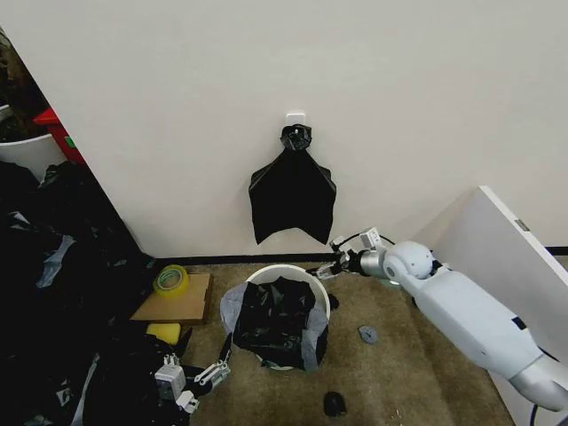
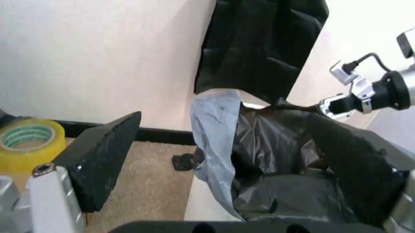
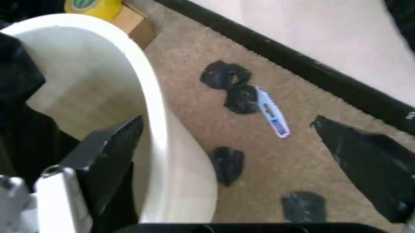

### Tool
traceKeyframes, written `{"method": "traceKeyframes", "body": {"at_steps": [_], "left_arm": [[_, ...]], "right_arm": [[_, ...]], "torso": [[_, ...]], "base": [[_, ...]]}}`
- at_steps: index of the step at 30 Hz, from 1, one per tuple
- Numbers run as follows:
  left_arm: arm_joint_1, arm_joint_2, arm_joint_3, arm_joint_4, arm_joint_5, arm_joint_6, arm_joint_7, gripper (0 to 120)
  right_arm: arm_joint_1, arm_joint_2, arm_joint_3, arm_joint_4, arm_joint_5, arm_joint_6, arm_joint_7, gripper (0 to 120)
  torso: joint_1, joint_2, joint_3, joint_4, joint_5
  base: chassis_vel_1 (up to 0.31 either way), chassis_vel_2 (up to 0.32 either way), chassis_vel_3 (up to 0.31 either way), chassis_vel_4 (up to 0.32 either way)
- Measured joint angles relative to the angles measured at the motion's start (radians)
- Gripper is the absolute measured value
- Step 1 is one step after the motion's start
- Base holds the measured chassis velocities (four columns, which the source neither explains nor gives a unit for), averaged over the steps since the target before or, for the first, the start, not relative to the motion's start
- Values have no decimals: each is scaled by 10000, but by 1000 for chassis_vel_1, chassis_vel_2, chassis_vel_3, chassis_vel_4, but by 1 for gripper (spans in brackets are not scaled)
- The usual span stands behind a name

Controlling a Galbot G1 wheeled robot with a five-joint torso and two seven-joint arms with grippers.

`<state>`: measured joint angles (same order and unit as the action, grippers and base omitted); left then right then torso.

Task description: Place the garbage bag over the trash bin.

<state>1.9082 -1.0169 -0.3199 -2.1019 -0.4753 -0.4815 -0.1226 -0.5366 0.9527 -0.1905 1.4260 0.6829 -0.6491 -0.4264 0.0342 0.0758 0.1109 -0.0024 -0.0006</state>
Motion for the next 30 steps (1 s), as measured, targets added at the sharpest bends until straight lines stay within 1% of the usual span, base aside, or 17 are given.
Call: {"method": "traceKeyframes", "body": {"at_steps": [3, 5, 6, 9, 10, 11, 13, 14, 16, 18, 19, 20, 22, 24, 25, 28, 30], "left_arm": [[-27, -13, 14, -4, -1, 27, 0, 100], [-51, -18, 25, -4, -8, 50, 0, 100], [-51, -18, 25, -4, -8, 50, 0, 100], [-133, -9, 63, 16, -11, 78, 0, 100], [-188, 17, 95, 48, -11, 92, -1, 100], [-188, 17, 95, 48, -11, 92, -1, 100], [-238, 61, 122, 56, -11, 98, -3, 100], [-238, 61, 122, 56, -11, 98, -3, 100], [-265, 72, 125, 56, -31, 104, -5, 100], [-267, 70, 128, 56, -35, 105, -7, 100], [-262, 67, 128, 56, -36, 105, -6, 100], [-262, 67, 128, 56, -36, 105, -6, 100], [-240, 63, 128, 56, -37, 105, -9, 100], [-202, 64, 135, 56, -38, 102, -10, 100], [-202, 64, 135, 56, -38, 102, -10, 100], [-173, 49, 161, 53, -24, 89, -10, 100], [-173, 42, 165, 49, -24, 89, -10, 100]], "right_arm": [[3, 104, -40, -87, 42, -7, -73, 91], [4, 222, -66, -169, 26, -16, -142, 81], [4, 222, -66, -169, 26, -16, -142, 81], [7, 384, -238, -353, -72, -17, -204, 68], [-12, 427, -308, -356, -91, -16, -213, 61], [-12, 427, -308, -356, -91, -16, -213, 61], [-24, 432, -365, -322, -97, -18, -215, 52], [-24, 432, -365, -322, -97, -18, -215, 52], [-25, 451, -383, -281, -89, -33, -215, 41], [-25, 458, -424, -260, -84, -40, -215, 34], [-24, 459, -451, -250, -82, -43, -214, 27], [-24, 459, -451, -250, -82, -43, -214, 27], [-26, 464, -476, -233, -81, -44, -210, 20], [-46, 483, -484, -214, -80, -47, -199, 11], [-46, 483, -484, -214, -80, -47, -199, 11], [-73, 499, -485, -187, -81, -53, -155, 1], [-76, 505, -485, -186, -81, -52, -123, 1]], "torso": [[0, 0, -1, -2, -1], [0, 0, -1, -1, -1], [0, 0, -1, -1, -1], [0, 0, -1, -1, 0], [0, 0, -1, 0, -1], [0, 0, -1, 0, -1], [0, 0, -1, -2, -1], [0, 0, -1, -2, -1], [0, 0, -1, -1, -1], [0, 0, -1, -1, 0], [0, 0, -1, -1, 0], [0, 0, -1, -1, 0], [0, 0, -1, -1, 0], [0, 0, -1, -1, 0], [0, 0, -1, -1, 0], [0, 0, -1, -1, 1], [0, 0, -1, -1, 1]], "base": [[0, 0, 0, 0], [0, 0, 0, 0], [0, 0, 0, 0], [0, 0, 0, 0], [0, 0, 0, 0], [0, 0, 0, 0], [0, 0, 0, 0], [0, 0, 0, 0], [0, 0, 0, 0], [0, 0, 0, 0], [0, 0, 0, 0], [0, 0, 0, 0], [0, 0, 0, 0], [0, 0, 0, 0], [0, 0, 0, 0], [0, 0, 0, 0], [0, 0, 0, 0]]}}
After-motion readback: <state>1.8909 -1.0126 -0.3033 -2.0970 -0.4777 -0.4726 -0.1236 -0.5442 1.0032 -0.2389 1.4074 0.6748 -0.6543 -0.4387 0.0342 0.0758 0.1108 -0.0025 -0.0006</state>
